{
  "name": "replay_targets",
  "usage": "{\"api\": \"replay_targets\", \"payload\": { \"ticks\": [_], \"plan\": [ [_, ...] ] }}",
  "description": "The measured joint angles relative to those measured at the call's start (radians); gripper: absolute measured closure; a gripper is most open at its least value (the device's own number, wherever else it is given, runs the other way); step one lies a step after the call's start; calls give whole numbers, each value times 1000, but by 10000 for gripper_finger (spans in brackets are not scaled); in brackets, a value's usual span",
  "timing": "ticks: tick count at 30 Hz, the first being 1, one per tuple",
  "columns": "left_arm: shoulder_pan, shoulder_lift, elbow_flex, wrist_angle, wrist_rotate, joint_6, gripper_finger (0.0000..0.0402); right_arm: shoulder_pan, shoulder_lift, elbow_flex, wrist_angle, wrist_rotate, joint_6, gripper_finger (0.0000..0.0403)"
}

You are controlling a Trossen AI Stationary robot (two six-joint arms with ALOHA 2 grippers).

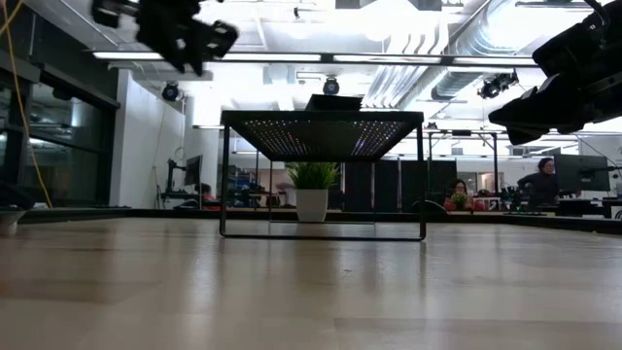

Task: Pick & Place Mini shaped plates
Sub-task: Stack the leaf shaped plate on top of the leaf shaped plate on the shelf

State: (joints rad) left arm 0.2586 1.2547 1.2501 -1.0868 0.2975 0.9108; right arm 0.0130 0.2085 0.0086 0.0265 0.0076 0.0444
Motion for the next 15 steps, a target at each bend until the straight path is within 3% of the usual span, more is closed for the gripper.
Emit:
{"api": "replay_targets", "payload": {
  "ticks": [7,15],
  "plan": [
    [-181,-108,-225,-4,-107,-320,301,0,0,0,0,0,0,398],
    [-517,-220,-484,96,-267,-791,301,0,0,0,0,0,0,398]
  ]
}}
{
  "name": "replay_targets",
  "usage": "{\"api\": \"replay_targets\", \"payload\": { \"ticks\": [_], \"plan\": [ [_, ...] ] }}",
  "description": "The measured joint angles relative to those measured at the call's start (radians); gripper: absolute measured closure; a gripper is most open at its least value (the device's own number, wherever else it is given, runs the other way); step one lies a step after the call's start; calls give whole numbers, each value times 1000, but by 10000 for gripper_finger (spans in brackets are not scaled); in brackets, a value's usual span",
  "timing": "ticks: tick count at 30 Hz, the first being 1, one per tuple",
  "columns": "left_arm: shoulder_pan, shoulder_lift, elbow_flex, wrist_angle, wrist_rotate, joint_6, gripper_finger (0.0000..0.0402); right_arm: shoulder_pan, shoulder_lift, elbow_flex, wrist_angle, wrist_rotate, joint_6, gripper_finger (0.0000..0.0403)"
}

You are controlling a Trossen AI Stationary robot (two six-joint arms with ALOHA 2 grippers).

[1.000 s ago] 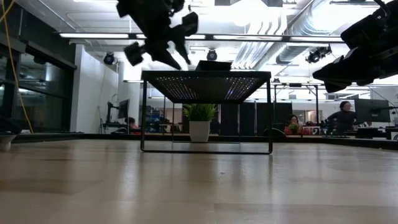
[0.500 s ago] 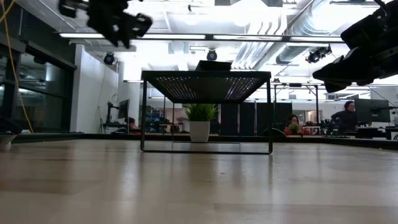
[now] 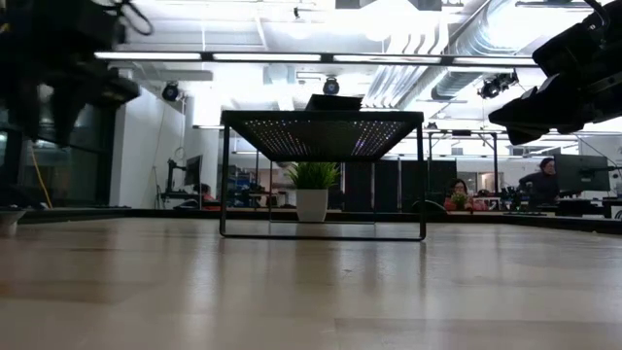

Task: Pick & Place Mini shaped plates
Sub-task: Stack the leaf shaped plate on top of the leaf shaped plate on the shelf

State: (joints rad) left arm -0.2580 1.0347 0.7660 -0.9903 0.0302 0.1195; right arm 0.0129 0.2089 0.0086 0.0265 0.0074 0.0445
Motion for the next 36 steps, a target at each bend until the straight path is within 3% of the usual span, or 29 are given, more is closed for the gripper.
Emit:
{"api": "replay_targets", "payload": {
  "ticks": [10,15,18,25,31,36],
  "plan": [
    [-404,-21,-115,108,-210,-482,301,0,0,0,0,0,0,398],
    [-557,-9,-115,108,-395,-636,301,0,0,0,0,0,0,398],
    [-623,29,-115,98,-434,-749,301,0,0,0,0,0,0,398],
    [-680,205,-115,98,-425,-953,301,0,0,0,0,0,0,398],
    [-679,330,-115,99,-357,-991,301,0,0,0,0,0,0,398],
    [-678,353,-115,100,-355,-1033,301,0,0,0,0,0,0,398]
  ]
}}
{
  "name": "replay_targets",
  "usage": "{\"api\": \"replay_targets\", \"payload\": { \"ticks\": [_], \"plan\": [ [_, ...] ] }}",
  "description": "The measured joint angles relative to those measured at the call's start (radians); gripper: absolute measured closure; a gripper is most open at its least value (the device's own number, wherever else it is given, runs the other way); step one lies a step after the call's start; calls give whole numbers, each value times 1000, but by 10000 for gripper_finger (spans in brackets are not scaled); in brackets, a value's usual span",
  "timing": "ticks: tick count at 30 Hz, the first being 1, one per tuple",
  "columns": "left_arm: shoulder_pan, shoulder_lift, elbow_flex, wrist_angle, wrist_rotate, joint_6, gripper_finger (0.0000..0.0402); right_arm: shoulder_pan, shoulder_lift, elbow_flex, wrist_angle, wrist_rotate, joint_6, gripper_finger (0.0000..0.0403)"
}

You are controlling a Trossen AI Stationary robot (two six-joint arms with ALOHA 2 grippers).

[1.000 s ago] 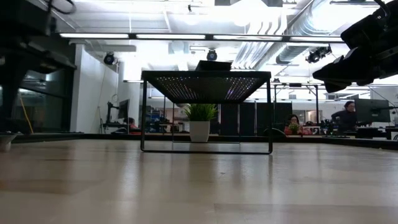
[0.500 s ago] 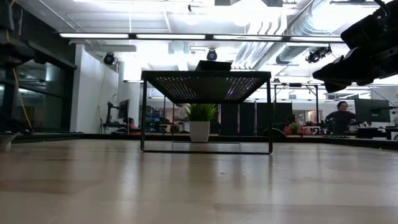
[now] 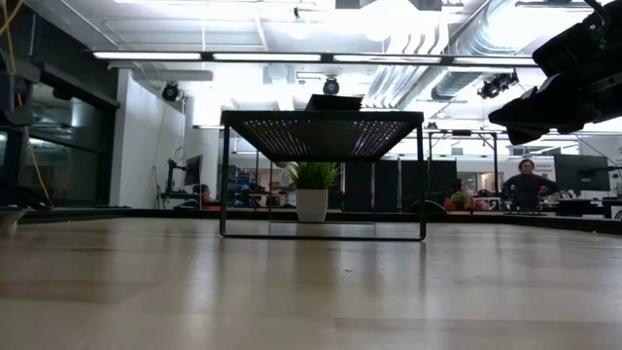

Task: Pick & Place Mini shaped plates
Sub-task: Stack the leaf shaped plate on top of the leaf shaped plate on the shelf

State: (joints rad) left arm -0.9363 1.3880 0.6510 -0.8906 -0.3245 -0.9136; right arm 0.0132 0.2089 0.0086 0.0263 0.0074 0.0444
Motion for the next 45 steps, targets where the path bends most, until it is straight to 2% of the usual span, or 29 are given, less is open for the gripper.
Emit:
{"api": "replay_targets", "payload": {
  "ticks": [9,18,27,30,34,40,45],
  "plan": [
    [0,0,0,-6,-2,-5,308,0,0,0,0,0,0,398],
    [0,0,0,-5,16,2,395,0,0,0,0,0,0,398],
    [0,0,18,-2,8,57,399,0,0,0,0,0,0,398],
    [0,0,55,1,-49,132,400,0,0,0,0,0,0,398],
    [0,0,125,2,-191,278,400,0,0,0,0,0,0,398],
    [0,0,231,2,-378,595,401,0,0,0,0,0,0,398],
    [0,0,274,34,-474,883,401,0,0,0,0,0,0,398]
  ]
}}
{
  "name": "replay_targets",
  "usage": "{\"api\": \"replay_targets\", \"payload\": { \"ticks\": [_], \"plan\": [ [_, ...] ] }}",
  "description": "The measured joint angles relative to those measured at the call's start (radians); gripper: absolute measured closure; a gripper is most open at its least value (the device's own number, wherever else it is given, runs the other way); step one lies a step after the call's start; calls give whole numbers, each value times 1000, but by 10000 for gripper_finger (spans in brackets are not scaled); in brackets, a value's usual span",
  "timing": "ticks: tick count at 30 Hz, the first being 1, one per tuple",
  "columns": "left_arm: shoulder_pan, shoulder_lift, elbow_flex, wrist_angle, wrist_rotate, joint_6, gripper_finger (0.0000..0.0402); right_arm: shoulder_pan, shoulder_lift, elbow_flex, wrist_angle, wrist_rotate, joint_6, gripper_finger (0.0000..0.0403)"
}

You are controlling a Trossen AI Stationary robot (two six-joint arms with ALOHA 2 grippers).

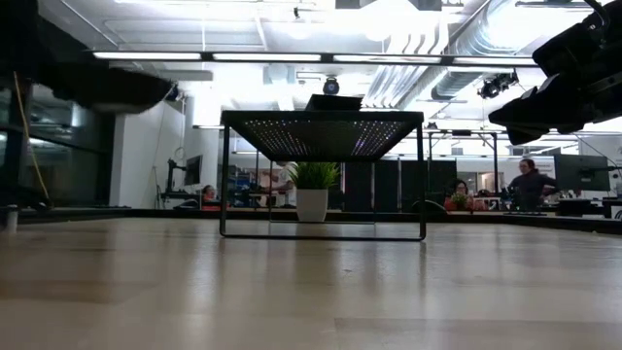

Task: Pick & Place Mini shaped plates
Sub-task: Stack the leaf shaped plate on top of the leaf shaped plate on the shelf

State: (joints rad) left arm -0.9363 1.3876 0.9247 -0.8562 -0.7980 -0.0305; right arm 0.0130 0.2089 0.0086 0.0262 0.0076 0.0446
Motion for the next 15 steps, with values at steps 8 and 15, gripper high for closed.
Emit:
{"api": "replay_targets", "payload": {
  "ticks": [8,15],
  "plan": [
    [69,-3,40,47,-160,105,401,0,0,0,0,0,0,398],
    [289,-4,105,98,-110,139,401,0,0,0,0,0,0,398]
  ]
}}
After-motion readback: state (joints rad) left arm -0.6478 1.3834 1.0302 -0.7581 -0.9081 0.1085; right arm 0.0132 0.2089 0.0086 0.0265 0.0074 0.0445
